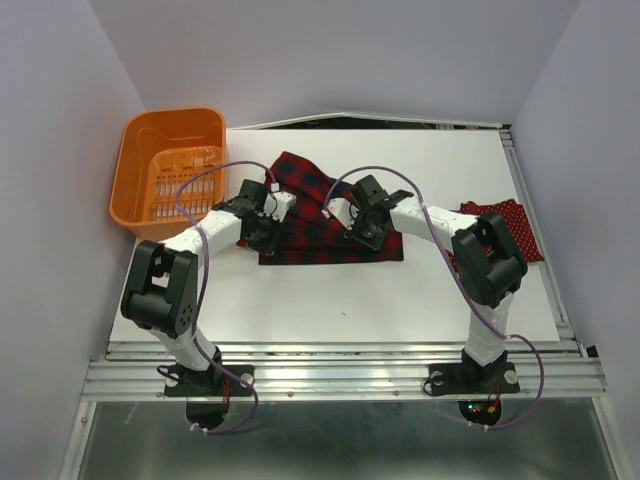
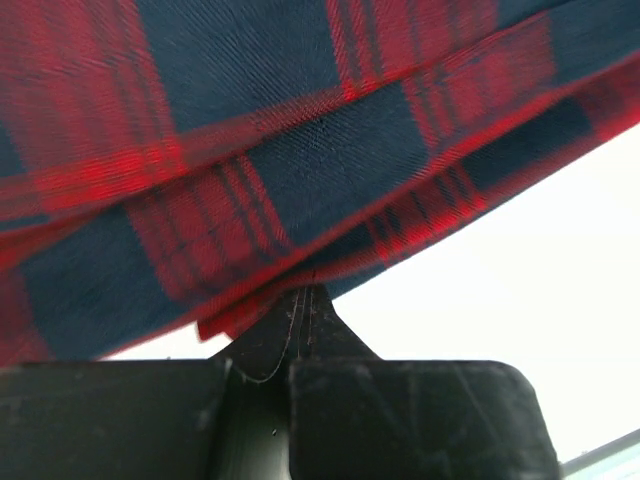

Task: Fold and stack the skirts
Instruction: Fold the skirt

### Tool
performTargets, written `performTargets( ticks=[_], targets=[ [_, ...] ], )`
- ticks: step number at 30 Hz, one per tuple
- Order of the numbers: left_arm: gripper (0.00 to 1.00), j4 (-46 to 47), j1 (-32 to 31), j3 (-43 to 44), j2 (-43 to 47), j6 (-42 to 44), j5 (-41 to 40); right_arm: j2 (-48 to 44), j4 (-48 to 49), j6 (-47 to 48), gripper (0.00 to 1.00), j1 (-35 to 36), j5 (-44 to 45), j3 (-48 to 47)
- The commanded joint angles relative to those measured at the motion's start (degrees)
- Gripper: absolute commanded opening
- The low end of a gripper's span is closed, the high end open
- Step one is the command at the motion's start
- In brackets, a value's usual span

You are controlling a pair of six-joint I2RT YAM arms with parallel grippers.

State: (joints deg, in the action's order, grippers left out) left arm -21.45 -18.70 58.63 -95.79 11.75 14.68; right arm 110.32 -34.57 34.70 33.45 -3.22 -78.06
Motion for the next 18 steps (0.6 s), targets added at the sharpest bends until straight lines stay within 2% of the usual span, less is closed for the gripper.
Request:
performTargets(
  ticks=[1,6,12,18],
  targets=[
    [0.00,1.68,-1.86,0.34,7.11,1.52,-2.27,0.07,-1.73,-0.51,0.01,0.03,-0.73,-2.01],
    [0.00,1.77,-4.24,0.96,3.16,8.63,-4.75,0.68,-1.56,-0.86,0.01,0.03,-0.38,-1.92],
    [0.00,0.97,-5.56,-2.81,1.75,18.38,-0.96,1.30,-1.12,-1.47,0.01,0.03,0.06,-1.39],
    [0.00,2.11,-5.39,-5.54,-3.17,21.12,-6.76,0.86,-0.85,-0.16,0.01,0.03,1.20,-0.25]
  ],
)
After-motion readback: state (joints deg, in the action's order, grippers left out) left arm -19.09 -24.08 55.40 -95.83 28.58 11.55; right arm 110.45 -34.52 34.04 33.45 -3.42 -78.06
